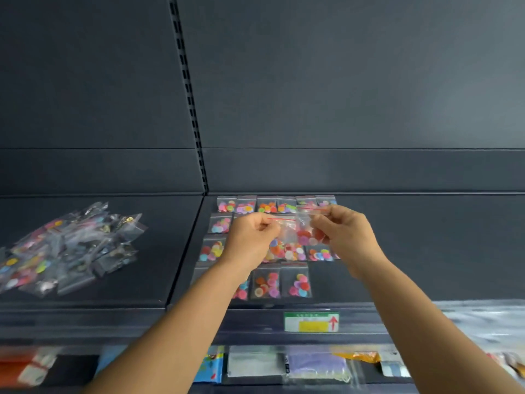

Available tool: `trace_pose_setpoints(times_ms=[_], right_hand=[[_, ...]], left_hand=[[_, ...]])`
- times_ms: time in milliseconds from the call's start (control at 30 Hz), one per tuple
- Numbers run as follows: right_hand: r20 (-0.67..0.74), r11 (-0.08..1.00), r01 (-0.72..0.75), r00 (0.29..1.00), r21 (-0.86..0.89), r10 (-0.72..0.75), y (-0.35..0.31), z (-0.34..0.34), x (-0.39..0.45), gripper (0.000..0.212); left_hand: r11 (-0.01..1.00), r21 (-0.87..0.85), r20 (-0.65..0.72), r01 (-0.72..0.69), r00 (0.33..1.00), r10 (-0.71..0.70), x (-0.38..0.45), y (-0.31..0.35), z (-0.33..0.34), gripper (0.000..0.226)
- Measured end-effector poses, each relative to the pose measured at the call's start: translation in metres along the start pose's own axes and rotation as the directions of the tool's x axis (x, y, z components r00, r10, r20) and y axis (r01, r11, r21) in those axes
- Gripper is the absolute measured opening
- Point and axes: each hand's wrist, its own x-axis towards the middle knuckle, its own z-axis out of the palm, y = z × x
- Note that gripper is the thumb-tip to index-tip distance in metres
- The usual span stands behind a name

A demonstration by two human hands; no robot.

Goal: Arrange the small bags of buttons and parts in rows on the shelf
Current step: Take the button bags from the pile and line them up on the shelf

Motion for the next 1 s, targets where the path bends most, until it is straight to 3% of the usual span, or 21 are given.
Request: trace_pose_setpoints(times_ms=[233, 367, 533, 733, 933, 1000], right_hand=[[-0.028, 0.982, -0.015, 1.0, -0.189, 0.01, 0.037, -0.06, -0.003, 0.014], [0.022, 0.956, -0.052, 0.998, -0.289, 0.061, 0.057, -0.071, -0.006, 0.01], [0.059, 0.92, -0.048, 0.995, -0.389, 0.077, 0.071, -0.067, -0.007, 0.019], [0.088, 0.764, 0.134, 0.991, -0.631, -0.101, 0.074, -0.063, -0.014, 0.043], [0.357, 0.647, 0.348, 0.926, -0.679, -0.123, 0.074, -0.062, -0.018, 0.019], [0.372, 0.644, 0.36, 0.92, -0.675, -0.124, 0.074, -0.061, -0.018, 0.015]], left_hand=[[0.988, 0.154, 0.051, -0.027, 0.998, 0.02, -0.014, -0.001, 0.06, 0.009], [0.964, 0.265, 0.052, -0.019, 0.999, 0.005, -0.019, -0.009, 0.083, 0.01], [0.9, 0.427, 0.085, -0.084, 0.995, 0.053, -0.024, -0.014, 0.093, 0.018], [0.702, 0.653, 0.143, -0.284, 0.957, 0.253, -0.031, -0.014, 0.092, 0.04], [0.573, 0.717, 0.356, -0.397, 0.915, 0.189, -0.041, -0.022, 0.096, 0.033], [0.564, 0.716, 0.379, -0.412, 0.907, 0.182, -0.04, -0.024, 0.094, 0.033]])
